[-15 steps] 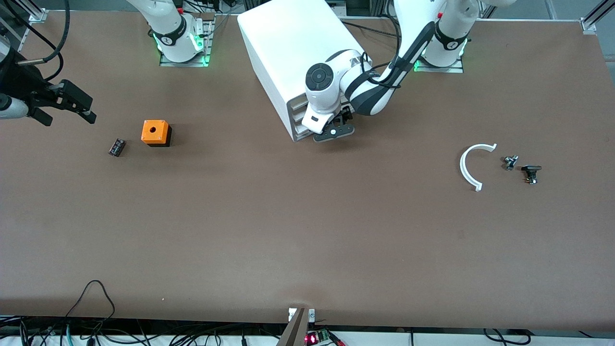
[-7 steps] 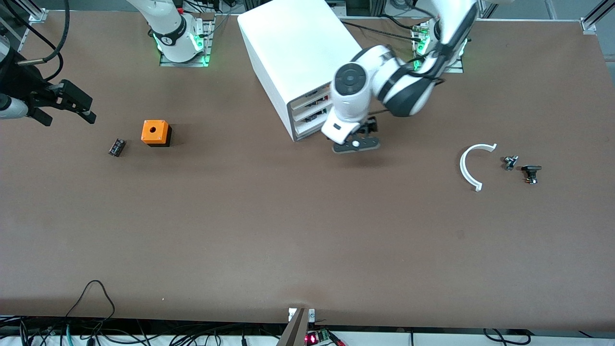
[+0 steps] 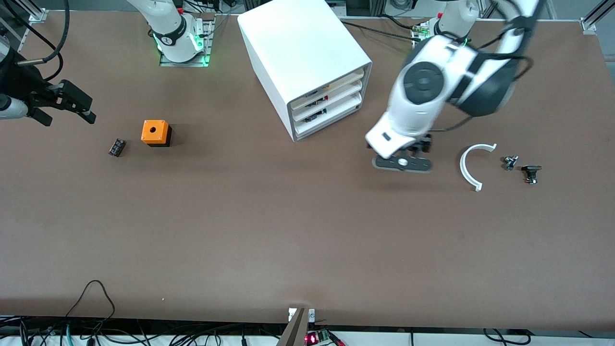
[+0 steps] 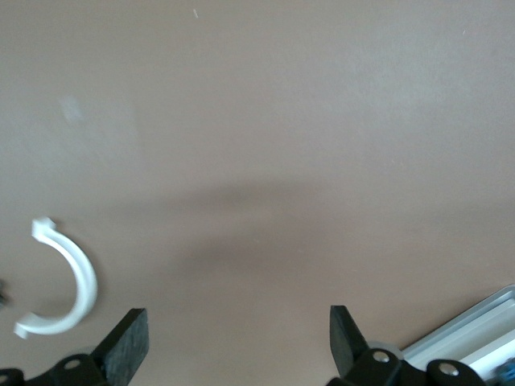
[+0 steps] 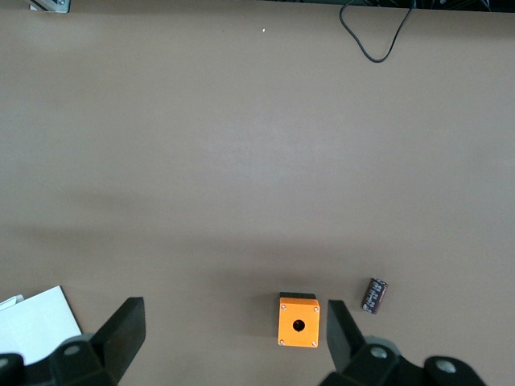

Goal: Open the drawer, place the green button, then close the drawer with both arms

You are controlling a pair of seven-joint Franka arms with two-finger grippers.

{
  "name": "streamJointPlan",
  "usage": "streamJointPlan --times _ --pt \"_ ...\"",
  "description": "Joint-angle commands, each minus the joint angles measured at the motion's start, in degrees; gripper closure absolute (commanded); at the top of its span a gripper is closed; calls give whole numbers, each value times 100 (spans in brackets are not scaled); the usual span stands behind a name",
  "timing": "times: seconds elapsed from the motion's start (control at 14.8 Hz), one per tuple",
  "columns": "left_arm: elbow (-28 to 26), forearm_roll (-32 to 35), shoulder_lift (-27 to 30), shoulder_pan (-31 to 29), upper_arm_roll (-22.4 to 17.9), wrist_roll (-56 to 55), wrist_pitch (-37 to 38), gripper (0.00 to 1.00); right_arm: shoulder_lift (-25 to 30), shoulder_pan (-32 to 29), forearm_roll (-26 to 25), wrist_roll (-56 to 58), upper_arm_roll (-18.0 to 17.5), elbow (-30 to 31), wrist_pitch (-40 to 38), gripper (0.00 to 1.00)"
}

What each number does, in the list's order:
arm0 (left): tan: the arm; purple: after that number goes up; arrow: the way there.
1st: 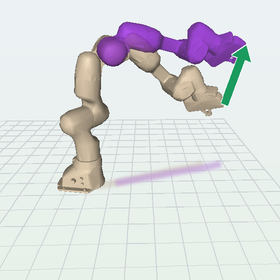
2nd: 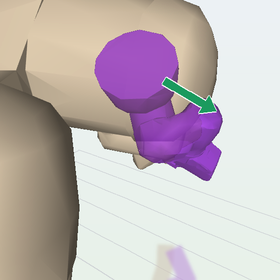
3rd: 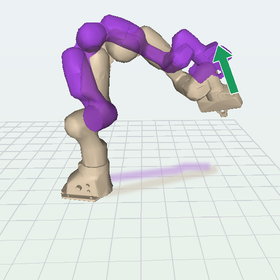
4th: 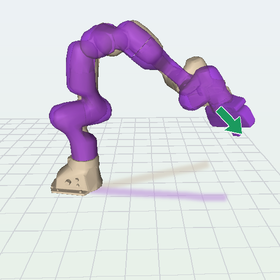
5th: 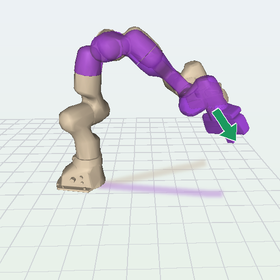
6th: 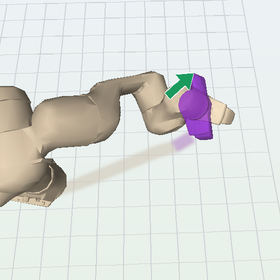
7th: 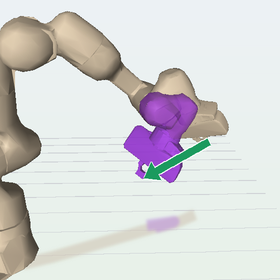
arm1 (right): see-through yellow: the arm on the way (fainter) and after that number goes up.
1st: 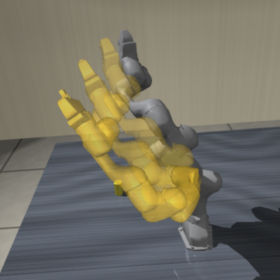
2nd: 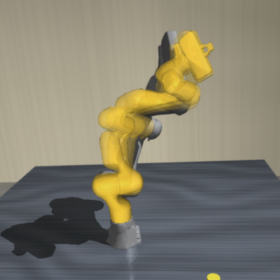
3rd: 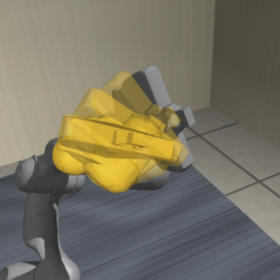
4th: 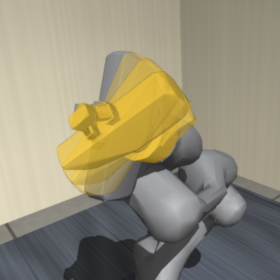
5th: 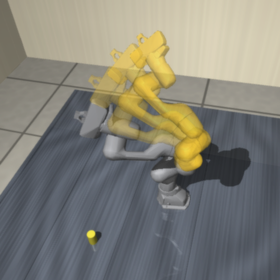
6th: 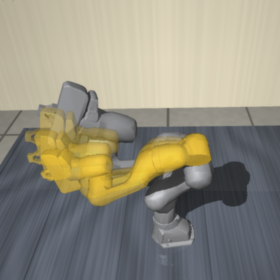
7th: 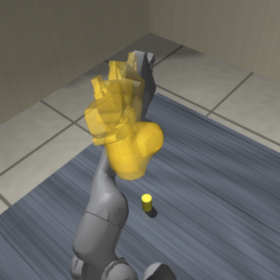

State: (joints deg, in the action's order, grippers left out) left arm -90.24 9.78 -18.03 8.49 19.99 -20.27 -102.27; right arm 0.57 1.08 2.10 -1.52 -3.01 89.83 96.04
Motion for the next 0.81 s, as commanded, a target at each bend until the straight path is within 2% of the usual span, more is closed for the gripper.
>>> streamJointPlan --times 0.0,0.13,0.2,0.47,0.61,0.74 --pt "42 103 439 -400 93 1171 164 1 -75 -64 -61 55 -59 -185 -138 0" --pt "51 -98 625 -742 111 1639 321 1 -75 -64 -70 55 -59 -176 -138 0" --pt "-2 -526 730 -866 -2 1902 357 1 -75 -73 -70 55 -59 -176 -138 0" --pt "-529 -1266 1406 -841 -1047 3054 401 0 -75 -64 -70 55 -59 -176 -138 0" --pt "-757 -1496 1688 -806 -1321 3030 401 0 -75 -64 -70 55 -59 -176 -138 0" --pt "-793 -1453 1742 -805 -1401 2374 366 0 -75 -64 -70 55 -59 -159 -138 0"
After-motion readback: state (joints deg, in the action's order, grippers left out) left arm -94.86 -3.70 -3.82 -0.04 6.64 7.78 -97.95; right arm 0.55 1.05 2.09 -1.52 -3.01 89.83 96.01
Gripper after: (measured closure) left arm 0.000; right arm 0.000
